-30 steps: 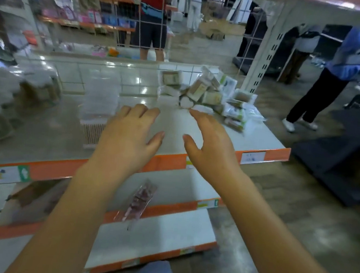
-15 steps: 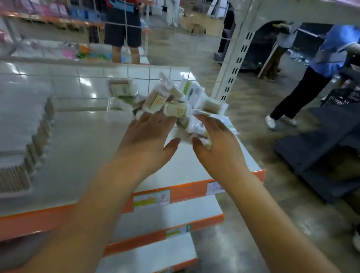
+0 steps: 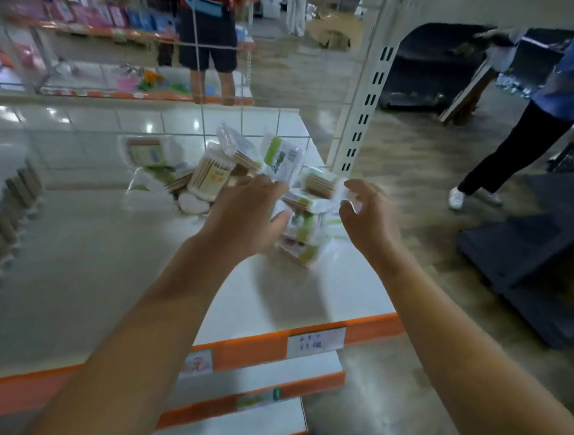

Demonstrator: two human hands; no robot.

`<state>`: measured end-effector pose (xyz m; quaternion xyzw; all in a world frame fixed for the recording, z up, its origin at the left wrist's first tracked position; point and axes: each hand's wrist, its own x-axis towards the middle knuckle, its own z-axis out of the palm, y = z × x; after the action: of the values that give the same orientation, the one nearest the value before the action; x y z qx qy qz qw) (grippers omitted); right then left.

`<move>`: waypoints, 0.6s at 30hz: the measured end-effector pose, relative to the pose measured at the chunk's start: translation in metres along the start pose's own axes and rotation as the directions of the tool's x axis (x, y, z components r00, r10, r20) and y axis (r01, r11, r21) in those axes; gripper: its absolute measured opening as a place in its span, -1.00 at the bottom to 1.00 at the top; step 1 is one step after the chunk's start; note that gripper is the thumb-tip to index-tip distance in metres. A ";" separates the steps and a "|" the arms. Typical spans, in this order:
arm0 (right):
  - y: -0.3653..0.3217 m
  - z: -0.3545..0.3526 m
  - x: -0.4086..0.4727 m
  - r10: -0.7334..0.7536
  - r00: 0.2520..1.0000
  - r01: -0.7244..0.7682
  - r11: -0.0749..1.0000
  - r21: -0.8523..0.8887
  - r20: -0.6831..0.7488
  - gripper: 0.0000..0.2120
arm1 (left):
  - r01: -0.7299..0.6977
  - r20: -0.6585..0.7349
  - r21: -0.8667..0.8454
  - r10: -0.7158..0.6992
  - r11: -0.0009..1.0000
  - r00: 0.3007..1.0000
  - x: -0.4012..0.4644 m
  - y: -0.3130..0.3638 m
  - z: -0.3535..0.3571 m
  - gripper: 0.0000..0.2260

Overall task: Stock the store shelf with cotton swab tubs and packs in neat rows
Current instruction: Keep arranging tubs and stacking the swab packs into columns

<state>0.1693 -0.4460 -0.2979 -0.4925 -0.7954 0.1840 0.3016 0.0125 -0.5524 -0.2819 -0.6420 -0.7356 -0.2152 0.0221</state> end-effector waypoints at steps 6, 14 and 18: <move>0.029 0.008 0.048 0.057 0.994 -0.064 0.996 0.061 0.096 -0.65 | 0.113 0.013 -0.004 -0.113 0.994 0.994 0.035 0.016 0.026 -0.65; 0.040 0.025 0.087 0.015 0.925 -0.073 0.988 0.138 0.379 -0.48 | 0.203 -0.046 -0.139 -0.211 0.969 0.976 0.069 0.035 0.060 -0.77; 0.045 0.024 0.092 0.006 0.901 -0.053 0.994 0.097 0.435 -0.59 | 0.234 -0.032 -0.097 -0.238 0.967 0.971 0.070 0.039 0.069 -0.80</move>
<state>0.1532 -0.3433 -0.3148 -0.4346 -0.8240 0.3354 0.1400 0.0541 -0.4600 -0.3119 -0.5453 -0.7954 -0.2639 -0.0177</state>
